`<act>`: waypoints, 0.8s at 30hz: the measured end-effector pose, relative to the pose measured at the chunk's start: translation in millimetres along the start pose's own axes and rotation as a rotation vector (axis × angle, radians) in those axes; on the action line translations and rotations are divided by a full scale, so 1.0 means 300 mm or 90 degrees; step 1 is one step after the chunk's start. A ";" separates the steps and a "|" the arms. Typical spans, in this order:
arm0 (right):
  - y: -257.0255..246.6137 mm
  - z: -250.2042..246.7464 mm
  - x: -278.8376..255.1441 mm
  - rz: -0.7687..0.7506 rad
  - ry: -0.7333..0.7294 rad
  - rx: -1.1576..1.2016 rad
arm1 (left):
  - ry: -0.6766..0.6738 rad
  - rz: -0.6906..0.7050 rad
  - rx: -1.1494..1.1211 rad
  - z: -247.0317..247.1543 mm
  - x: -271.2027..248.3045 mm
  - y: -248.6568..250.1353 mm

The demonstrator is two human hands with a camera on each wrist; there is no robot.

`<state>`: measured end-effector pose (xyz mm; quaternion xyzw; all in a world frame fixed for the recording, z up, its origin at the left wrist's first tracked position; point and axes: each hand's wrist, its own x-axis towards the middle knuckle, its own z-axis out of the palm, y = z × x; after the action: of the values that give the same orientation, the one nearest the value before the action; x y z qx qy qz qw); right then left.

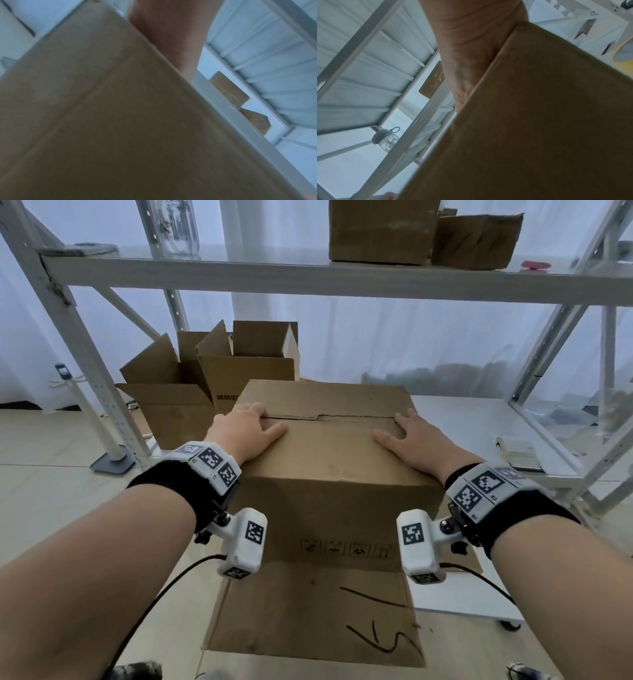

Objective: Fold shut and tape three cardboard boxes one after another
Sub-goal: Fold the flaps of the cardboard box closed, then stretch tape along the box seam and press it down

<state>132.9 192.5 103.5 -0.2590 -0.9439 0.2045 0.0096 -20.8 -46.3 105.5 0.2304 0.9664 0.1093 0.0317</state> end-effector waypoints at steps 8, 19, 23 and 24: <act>0.044 -0.024 -0.011 -0.075 0.015 0.035 | -0.075 0.200 0.053 0.064 -0.069 0.352; 0.358 -0.046 -0.113 0.010 0.106 0.419 | 0.006 0.156 0.073 0.012 -0.052 0.522; 0.457 -0.047 -0.126 0.071 0.101 0.399 | 0.074 0.210 0.061 -0.008 -0.076 0.590; 0.474 -0.051 -0.129 0.080 0.108 0.400 | 0.087 0.229 0.056 -0.009 -0.086 0.608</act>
<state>237.4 290.4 65.3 -0.3171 -0.8128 0.4636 0.1547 81.9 100.0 149.7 0.3927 0.9134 0.0858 -0.0638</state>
